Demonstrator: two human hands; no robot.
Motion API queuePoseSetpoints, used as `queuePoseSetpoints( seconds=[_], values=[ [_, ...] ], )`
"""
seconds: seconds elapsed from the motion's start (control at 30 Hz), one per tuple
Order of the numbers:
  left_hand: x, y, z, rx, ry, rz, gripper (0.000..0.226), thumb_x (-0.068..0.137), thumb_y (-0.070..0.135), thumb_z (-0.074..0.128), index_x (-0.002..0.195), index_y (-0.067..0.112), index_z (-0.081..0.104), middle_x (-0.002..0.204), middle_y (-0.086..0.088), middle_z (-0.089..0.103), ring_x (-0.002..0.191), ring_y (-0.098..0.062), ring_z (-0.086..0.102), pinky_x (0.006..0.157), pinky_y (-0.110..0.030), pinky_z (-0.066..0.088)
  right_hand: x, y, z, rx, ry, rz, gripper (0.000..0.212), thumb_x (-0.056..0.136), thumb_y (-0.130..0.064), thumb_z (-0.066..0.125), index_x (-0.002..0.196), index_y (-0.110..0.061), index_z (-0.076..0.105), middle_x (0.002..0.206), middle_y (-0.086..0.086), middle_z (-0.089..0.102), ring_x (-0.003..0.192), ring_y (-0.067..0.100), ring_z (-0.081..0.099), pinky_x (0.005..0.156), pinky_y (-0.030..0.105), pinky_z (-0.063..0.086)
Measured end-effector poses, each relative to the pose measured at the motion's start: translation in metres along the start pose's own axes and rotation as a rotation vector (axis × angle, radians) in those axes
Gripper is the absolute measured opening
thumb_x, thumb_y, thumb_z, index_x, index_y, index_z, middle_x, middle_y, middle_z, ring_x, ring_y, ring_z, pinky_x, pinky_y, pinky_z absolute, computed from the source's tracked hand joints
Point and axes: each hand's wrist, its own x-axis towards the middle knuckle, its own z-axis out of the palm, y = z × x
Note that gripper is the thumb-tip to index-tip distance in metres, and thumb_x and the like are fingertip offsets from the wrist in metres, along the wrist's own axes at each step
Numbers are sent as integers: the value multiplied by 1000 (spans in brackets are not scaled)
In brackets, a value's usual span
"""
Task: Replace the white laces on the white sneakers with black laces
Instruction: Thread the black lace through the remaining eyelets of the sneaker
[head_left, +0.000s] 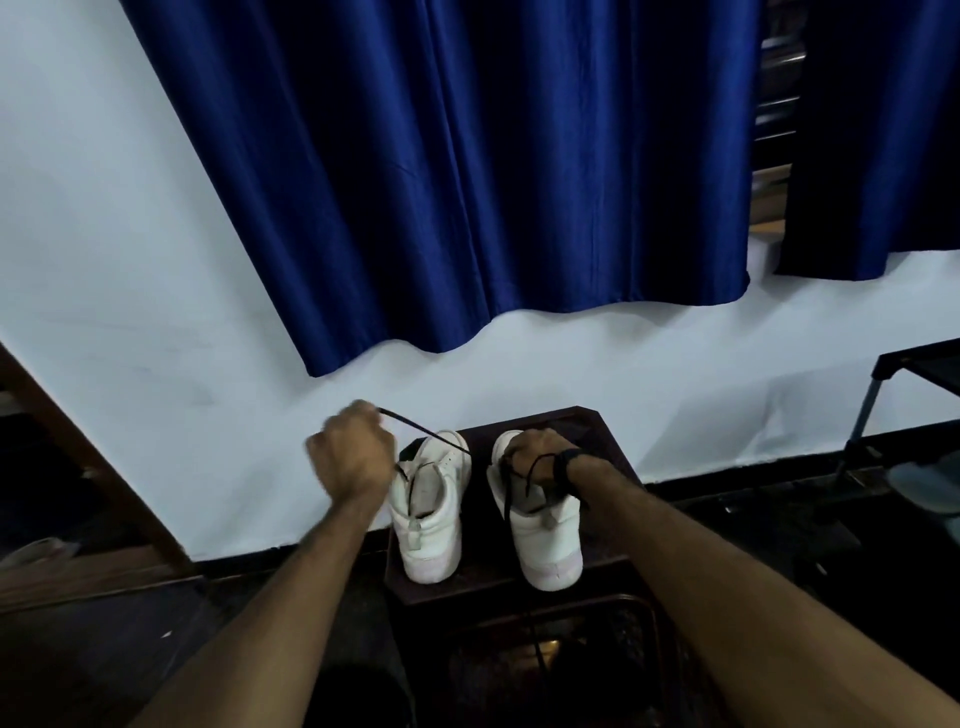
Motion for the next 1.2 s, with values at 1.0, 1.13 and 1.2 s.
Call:
queuePoseSetpoints(
  seconds=[1.0,1.13,1.2],
  values=[
    [-7,19,12,118,-138,135,27,90,19,48,93,24,75,100,2,70,100,-21,60,89,-37,32,28,15,0,-136,5,79,29,84,-25,63,103,-4,68,113,15,67,103,28,63,77,29,45],
    [3,1,-2,140,-12,-22,25,89,15,51,92,20,76,95,-6,70,95,-28,60,87,-39,33,18,32,20,-211,176,101,48,84,-17,62,131,-12,51,135,12,48,129,31,41,104,39,36],
    [8,-11,-8,160,-33,-171,24,88,16,52,93,17,75,96,-8,68,97,-29,58,87,-40,33,13,39,28,-119,289,180,49,87,-14,58,134,-10,43,138,12,41,129,32,37,99,42,40]
  ],
)
